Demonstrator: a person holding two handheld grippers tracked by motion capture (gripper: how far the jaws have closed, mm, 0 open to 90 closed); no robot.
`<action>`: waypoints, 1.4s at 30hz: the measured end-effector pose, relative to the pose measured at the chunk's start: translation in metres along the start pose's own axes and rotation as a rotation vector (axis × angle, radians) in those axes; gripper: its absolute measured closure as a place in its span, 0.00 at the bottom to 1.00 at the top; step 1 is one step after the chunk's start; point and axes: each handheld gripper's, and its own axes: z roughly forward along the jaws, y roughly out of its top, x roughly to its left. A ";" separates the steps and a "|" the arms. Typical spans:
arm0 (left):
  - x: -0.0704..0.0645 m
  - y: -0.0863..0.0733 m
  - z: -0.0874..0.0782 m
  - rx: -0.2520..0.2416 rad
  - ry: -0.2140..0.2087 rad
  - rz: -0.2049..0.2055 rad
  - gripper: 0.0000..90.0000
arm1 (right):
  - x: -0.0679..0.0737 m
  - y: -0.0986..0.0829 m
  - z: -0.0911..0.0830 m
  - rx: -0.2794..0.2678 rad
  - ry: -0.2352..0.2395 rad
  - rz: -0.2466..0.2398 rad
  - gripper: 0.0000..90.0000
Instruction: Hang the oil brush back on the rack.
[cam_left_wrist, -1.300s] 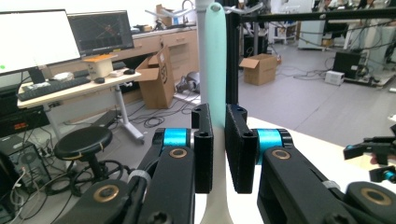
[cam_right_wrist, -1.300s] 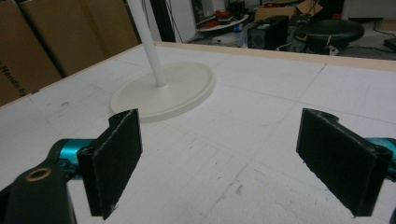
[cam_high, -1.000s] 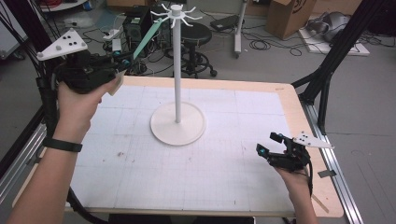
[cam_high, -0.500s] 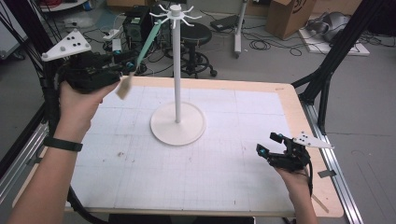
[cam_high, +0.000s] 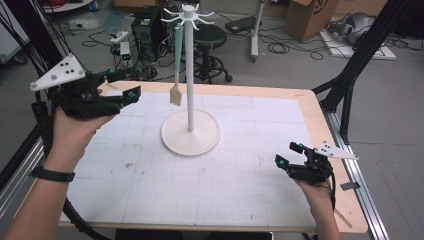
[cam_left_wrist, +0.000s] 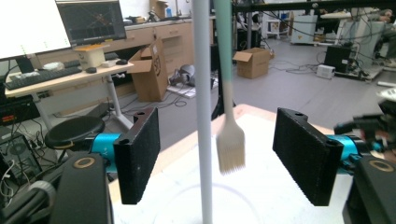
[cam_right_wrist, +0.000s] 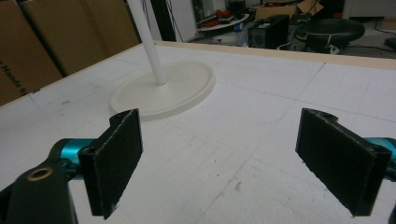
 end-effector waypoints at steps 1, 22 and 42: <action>-0.001 -0.005 -0.004 -0.003 -0.001 0.000 0.35 | 0.000 0.000 0.000 0.000 0.001 0.004 0.15; 0.001 -0.146 -0.047 0.000 0.020 -0.101 0.23 | -0.001 -0.005 0.002 0.023 -0.009 0.000 0.15; 0.009 -0.198 -0.050 0.064 -0.007 -0.115 0.21 | 0.001 -0.009 0.009 0.056 -0.008 -0.015 0.16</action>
